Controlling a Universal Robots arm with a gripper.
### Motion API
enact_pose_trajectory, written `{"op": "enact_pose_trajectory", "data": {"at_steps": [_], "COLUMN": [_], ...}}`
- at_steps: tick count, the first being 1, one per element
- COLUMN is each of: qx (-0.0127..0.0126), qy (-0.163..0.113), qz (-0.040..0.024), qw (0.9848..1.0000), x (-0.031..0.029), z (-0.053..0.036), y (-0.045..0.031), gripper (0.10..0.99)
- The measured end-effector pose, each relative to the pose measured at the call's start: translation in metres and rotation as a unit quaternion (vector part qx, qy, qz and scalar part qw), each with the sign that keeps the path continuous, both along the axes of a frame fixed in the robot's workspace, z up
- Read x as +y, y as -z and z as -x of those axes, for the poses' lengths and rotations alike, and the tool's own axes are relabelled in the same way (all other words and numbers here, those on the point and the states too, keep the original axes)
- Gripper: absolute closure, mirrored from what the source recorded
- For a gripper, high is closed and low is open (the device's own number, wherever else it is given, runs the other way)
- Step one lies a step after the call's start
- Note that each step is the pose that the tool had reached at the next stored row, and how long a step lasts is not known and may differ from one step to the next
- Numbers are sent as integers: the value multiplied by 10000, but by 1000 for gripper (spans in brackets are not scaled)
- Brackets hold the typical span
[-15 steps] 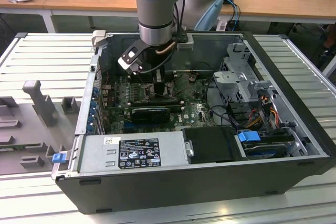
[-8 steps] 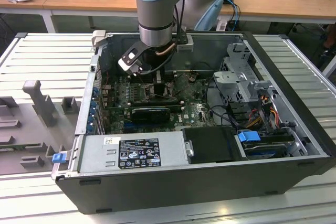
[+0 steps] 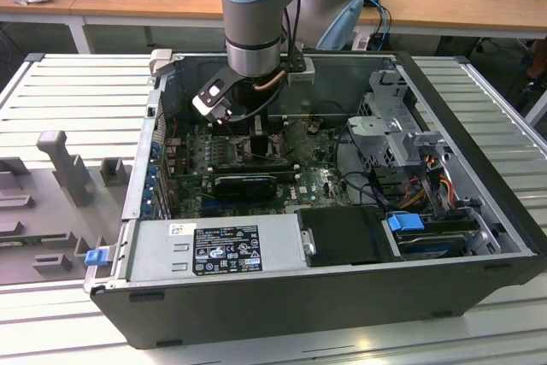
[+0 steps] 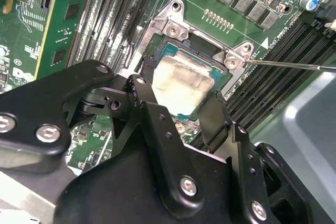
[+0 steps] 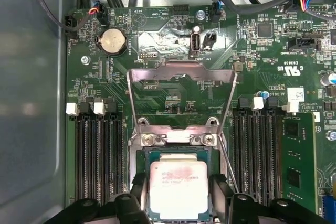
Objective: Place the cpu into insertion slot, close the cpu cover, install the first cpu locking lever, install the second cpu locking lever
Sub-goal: 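Place the cpu into insertion slot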
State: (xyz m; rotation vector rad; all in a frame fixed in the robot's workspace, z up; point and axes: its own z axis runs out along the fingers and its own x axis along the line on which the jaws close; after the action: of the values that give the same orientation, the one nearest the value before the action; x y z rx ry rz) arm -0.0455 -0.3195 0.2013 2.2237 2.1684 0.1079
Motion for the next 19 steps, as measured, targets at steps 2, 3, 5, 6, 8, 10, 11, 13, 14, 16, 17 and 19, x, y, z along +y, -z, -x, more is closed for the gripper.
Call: {"op": "enact_pose_trajectory", "data": {"at_steps": [2, 3, 5, 6, 8, 10, 11, 13, 14, 16, 17, 19], "qx": [0, 0, 0, 1, 5, 7, 8, 9, 9, 8, 9, 9], "qy": [0, 0, 0, 0, 1, 0, 0, 0, 1, 0, 0, 0], "qz": [0, 0, 0, 1, 2, 5, 6, 6, 6, 5, 6, 6], "qw": [10000, 10000, 10000, 10000, 10000, 10000, 10000, 10000, 10000, 10000, 10000, 10000], "x": [0, 0, 0, 0, 0, 0, 0, 0, 0, 0, 0, 0], "z": [0, 0, 0, 0, 0, -1, -1, 0, -1, -1, -1, -1], "y": [-17, -33, -59, -70, -84, -90, -94, -101, -104, -109, -112, -120], "gripper": [482, 482, 498, 565, 631, 690, 749, 871, 871, 929, 980, 980]}}
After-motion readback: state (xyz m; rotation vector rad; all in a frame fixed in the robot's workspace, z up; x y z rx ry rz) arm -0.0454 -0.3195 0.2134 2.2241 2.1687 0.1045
